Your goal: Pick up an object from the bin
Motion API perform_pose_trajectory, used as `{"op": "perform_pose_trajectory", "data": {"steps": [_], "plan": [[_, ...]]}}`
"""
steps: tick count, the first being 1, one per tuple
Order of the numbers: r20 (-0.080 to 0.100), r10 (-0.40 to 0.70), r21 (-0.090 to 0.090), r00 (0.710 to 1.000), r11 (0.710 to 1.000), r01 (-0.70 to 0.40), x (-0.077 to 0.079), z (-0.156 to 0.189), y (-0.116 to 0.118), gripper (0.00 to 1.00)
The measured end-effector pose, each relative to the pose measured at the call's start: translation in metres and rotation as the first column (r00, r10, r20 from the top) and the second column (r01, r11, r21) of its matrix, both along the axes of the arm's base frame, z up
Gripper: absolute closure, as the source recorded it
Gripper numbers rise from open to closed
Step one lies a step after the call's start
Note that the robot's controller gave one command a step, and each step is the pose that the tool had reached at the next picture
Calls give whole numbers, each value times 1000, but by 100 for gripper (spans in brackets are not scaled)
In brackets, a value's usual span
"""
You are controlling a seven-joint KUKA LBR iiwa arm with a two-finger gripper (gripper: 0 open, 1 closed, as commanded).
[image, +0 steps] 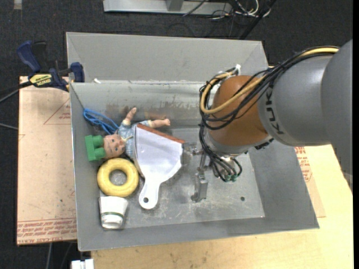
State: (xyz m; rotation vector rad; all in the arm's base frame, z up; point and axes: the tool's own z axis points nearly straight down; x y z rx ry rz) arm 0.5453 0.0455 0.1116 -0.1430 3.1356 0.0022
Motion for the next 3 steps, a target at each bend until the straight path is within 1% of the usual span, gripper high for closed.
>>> {"op": "perform_pose_trajectory", "data": {"steps": [1,2,3], "plan": [[-4,220,1,975,975,-220,45,29,18,0],[3,319,-1,948,948,-319,17,20,59,0],[1,479,1,878,878,-479,27,-38,42,0]]}}
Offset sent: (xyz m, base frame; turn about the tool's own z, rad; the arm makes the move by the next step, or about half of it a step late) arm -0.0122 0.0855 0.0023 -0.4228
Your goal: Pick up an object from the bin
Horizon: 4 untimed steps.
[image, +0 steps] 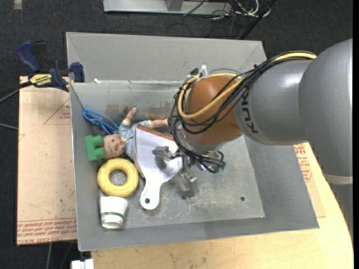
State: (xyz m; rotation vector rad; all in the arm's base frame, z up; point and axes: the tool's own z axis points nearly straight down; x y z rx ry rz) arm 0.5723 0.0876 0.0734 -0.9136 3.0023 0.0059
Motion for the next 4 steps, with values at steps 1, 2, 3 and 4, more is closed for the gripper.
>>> {"op": "perform_pose_trajectory", "data": {"steps": [1,2,3,4], "plan": [[9,-2,0,1000,1000,2,-6,-1,12,100],[9,-2,0,1000,1000,2,-6,-1,12,100],[6,-3,0,1000,1000,3,-7,2,12,100],[-1,-3,-1,1000,1000,3,-9,18,12,100]]}}
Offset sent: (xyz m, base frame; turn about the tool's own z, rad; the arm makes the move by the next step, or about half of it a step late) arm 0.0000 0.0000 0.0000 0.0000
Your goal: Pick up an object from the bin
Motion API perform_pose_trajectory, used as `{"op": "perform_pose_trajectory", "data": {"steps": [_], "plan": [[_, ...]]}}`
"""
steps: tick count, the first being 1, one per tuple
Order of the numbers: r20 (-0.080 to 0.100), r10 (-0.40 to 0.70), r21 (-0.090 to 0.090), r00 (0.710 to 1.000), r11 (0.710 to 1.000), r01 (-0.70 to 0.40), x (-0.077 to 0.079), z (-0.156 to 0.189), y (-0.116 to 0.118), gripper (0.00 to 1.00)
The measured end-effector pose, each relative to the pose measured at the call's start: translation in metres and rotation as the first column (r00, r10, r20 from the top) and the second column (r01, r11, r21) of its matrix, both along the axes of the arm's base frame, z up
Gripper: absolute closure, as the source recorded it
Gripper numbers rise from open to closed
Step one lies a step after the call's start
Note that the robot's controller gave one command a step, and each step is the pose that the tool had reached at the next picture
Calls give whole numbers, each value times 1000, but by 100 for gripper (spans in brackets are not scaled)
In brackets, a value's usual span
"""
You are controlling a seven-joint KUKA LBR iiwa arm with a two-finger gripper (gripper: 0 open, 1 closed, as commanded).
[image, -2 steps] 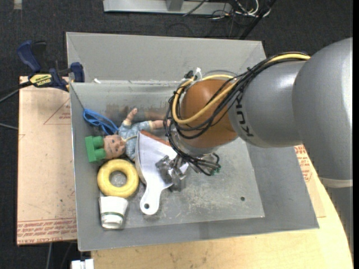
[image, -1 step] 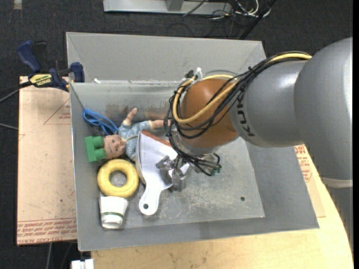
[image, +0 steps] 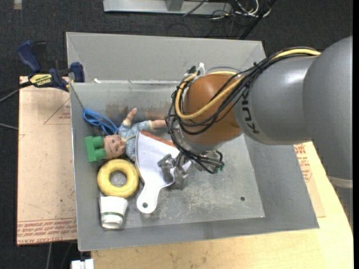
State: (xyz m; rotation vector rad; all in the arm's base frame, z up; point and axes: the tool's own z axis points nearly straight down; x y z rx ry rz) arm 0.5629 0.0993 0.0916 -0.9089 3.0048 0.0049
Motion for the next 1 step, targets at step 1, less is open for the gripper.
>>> {"op": "perform_pose_trajectory", "data": {"steps": [1], "plan": [[3,0,1,1000,1000,0,1,18,0,100]]}}
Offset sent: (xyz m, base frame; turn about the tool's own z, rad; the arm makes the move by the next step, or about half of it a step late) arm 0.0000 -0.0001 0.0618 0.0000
